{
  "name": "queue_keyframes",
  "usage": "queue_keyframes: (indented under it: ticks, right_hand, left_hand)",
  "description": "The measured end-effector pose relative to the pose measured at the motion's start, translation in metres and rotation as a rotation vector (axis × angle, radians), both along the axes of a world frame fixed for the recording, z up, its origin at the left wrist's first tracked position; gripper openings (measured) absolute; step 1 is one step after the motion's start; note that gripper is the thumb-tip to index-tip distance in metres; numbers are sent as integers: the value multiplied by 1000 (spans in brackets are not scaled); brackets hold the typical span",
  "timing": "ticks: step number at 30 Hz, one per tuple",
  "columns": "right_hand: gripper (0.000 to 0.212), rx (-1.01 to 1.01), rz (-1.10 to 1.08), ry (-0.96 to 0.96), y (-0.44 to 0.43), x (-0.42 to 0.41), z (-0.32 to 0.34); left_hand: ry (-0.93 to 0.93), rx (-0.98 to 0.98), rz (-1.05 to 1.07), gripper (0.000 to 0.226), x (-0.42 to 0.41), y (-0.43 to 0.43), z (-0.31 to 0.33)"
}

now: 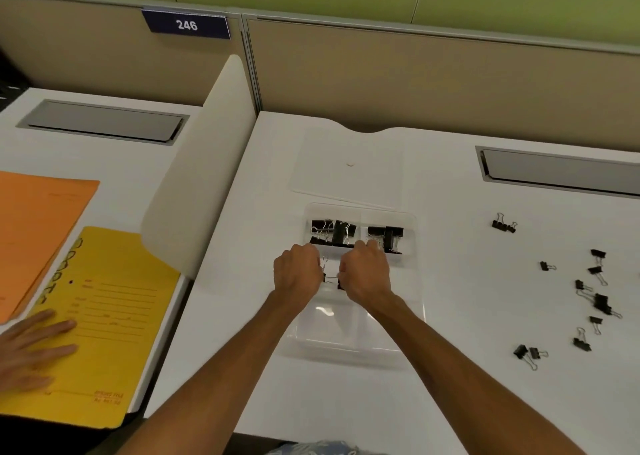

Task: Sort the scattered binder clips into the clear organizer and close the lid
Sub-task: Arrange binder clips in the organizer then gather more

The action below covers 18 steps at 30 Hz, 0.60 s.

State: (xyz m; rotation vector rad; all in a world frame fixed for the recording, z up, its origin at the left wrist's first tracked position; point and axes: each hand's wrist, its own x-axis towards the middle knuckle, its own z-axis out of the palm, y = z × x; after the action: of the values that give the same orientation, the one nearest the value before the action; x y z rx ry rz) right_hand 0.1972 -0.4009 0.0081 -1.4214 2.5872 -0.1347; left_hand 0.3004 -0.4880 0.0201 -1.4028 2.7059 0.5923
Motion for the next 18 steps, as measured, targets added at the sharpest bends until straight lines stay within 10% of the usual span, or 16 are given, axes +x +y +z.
queue_keyframes:
  ticks: [18]
  right_hand:
    - [16, -521, -167, -343, 51, -30, 2]
  left_hand:
    - [277, 28, -92, 33, 3, 13, 8]
